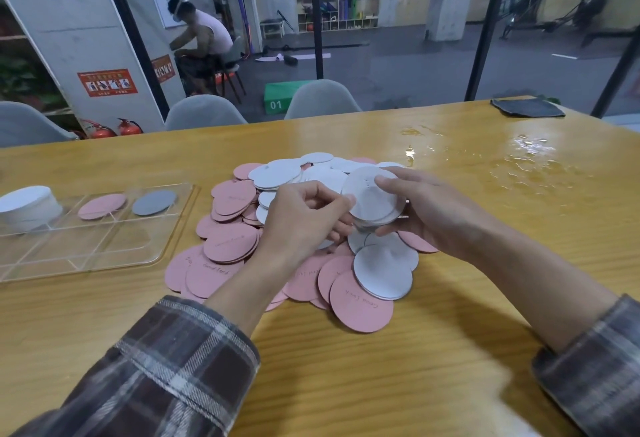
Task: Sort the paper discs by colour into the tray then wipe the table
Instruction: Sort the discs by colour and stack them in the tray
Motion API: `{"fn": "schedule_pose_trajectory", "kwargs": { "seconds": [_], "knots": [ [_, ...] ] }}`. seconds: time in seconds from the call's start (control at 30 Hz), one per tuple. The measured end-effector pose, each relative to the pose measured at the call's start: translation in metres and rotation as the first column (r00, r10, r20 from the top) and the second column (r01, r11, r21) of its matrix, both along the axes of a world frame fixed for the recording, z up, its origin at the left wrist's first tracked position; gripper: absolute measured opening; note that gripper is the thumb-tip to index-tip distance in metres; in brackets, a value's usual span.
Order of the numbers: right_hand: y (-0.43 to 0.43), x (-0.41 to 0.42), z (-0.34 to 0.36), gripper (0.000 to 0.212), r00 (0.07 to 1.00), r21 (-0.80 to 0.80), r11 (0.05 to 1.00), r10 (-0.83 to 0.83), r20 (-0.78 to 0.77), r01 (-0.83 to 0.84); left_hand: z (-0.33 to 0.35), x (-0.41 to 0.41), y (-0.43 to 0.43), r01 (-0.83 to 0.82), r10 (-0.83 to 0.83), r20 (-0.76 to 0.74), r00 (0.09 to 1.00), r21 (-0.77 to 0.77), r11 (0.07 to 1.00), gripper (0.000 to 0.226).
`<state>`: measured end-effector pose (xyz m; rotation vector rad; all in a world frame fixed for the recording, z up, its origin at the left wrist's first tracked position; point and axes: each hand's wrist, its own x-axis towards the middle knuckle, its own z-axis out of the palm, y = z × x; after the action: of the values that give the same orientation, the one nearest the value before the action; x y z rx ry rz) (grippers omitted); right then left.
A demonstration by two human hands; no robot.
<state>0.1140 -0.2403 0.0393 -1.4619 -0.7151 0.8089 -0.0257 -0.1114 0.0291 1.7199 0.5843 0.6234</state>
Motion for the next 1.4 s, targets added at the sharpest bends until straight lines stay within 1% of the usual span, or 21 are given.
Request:
{"fn": "schedule_pose_trajectory", "kwargs": {
  "seconds": [0.2,0.3,0.4,0.47,0.53,0.6,0.63,0.7,0.87,0.97,1.03,1.1,1.23,1.4],
  "knots": [
    [0.000,0.001,-0.007,0.029,0.998,0.017,0.999,0.045,0.054,-0.046,-0.004,-0.002,-0.003,0.004,0.005,-0.057,0.998,0.159,0.987,0.023],
    [0.000,0.003,-0.008,0.029,0.997,0.013,0.999,0.041,0.072,-0.042,-0.007,0.000,-0.004,-0.001,0.019,-0.083,0.996,0.216,0.976,0.020],
    [0.000,0.004,-0.009,0.029,0.995,0.014,0.999,0.028,0.100,-0.030,-0.007,0.001,-0.003,0.017,0.010,-0.095,0.995,0.276,0.961,0.022],
    [0.000,0.005,-0.009,0.029,0.992,0.016,1.000,-0.004,0.124,0.002,-0.005,-0.001,-0.004,0.063,-0.009,-0.152,0.988,0.358,0.932,0.026],
    [0.000,0.006,-0.009,0.029,0.989,0.017,0.999,-0.040,0.145,0.038,-0.004,-0.004,-0.005,0.168,-0.060,-0.258,0.964,0.419,0.892,0.029],
    [-0.001,0.008,-0.008,0.028,0.985,0.013,0.998,-0.063,0.161,0.061,-0.005,-0.006,-0.005,0.279,-0.095,-0.364,0.926,0.492,0.825,0.030],
    [-0.001,0.008,-0.007,0.027,0.984,0.009,0.997,-0.071,0.163,0.071,-0.005,-0.006,-0.004,0.310,-0.101,-0.393,0.914,0.517,0.798,0.031],
    [-0.002,0.007,-0.005,0.026,0.982,-0.008,0.996,-0.088,0.169,0.091,-0.004,-0.007,-0.002,0.341,-0.122,-0.407,0.905,0.523,0.781,0.031],
    [-0.002,0.002,-0.003,0.025,0.982,-0.025,0.994,-0.101,0.162,0.106,0.002,-0.010,0.007,0.389,-0.218,-0.400,0.890,0.419,0.821,0.023],
    [-0.002,0.000,-0.001,0.025,0.982,-0.020,0.994,-0.105,0.155,0.109,0.008,-0.013,0.014,0.394,-0.264,-0.363,0.893,0.352,0.849,0.011],
    [-0.003,0.000,0.000,0.024,0.984,-0.021,0.993,-0.108,0.143,0.112,0.013,-0.016,0.018,0.372,-0.298,-0.278,0.913,0.271,0.888,0.004],
    [-0.003,0.000,0.000,0.024,0.987,-0.025,0.993,-0.115,0.117,0.118,0.016,-0.018,0.021,0.346,-0.309,-0.197,0.931,0.197,0.917,0.005],
    [-0.002,0.000,0.000,0.024,0.990,-0.012,0.992,-0.125,0.058,0.126,0.017,-0.015,0.023,0.284,-0.271,-0.107,0.956,0.126,0.951,0.007],
    [0.000,-0.001,0.001,0.025,0.992,-0.021,0.994,-0.103,0.066,0.105,0.016,-0.011,0.023,0.166,-0.179,0.102,0.979,0.124,0.978,0.005]
  ]
}}
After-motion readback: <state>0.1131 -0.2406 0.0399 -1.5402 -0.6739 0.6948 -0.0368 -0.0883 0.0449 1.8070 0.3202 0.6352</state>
